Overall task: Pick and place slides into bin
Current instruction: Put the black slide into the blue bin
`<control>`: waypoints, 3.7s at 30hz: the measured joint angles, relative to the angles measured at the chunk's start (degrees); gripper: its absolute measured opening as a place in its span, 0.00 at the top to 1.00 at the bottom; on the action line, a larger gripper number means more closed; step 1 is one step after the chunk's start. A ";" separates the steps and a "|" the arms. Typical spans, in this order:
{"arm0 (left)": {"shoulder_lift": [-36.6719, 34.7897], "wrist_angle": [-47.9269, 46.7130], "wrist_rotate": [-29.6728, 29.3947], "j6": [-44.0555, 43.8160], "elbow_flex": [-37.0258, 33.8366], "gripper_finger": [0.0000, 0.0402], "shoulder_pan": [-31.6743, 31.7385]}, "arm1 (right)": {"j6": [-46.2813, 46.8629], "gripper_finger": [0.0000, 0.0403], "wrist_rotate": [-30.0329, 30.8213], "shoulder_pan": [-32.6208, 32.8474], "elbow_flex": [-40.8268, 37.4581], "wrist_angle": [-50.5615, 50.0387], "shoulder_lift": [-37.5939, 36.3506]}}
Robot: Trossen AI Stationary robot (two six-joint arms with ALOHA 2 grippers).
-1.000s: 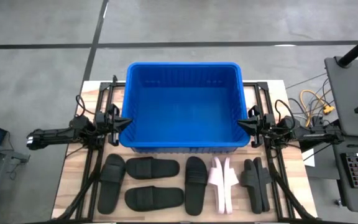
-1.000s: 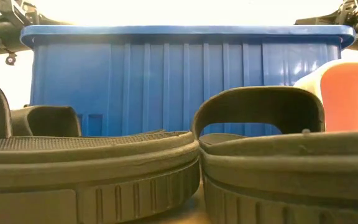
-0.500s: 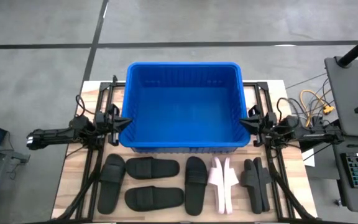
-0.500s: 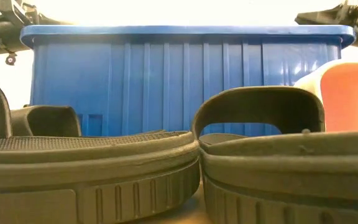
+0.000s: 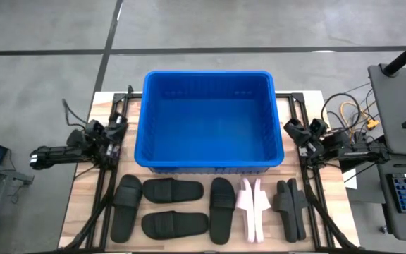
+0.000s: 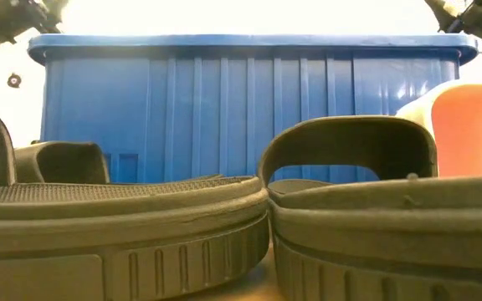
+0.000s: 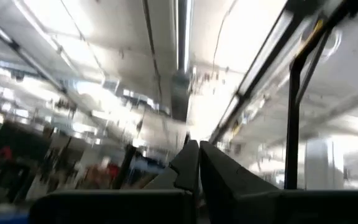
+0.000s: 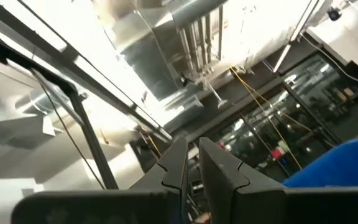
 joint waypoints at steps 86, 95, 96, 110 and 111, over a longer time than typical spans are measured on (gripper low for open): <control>25.22 4.30 1.03 -8.91 24.70 0.46 -0.01 | 24.06 0.54 -3.46 46.58 97.16 -128.08 101.35; 22.22 4.20 2.21 -8.59 24.70 0.46 0.00 | 23.11 0.54 -3.44 48.29 96.12 -127.63 105.56; 21.89 4.14 2.20 -8.57 24.70 0.46 0.00 | 23.08 0.54 -3.46 48.54 95.83 -127.65 105.80; 19.53 3.55 2.34 -5.77 24.41 0.46 0.00 | 20.70 0.54 -3.02 51.03 94.05 -128.44 111.87; 19.53 3.55 2.34 -5.76 24.39 0.46 0.00 | 20.17 0.54 -3.01 51.01 94.05 -128.55 112.37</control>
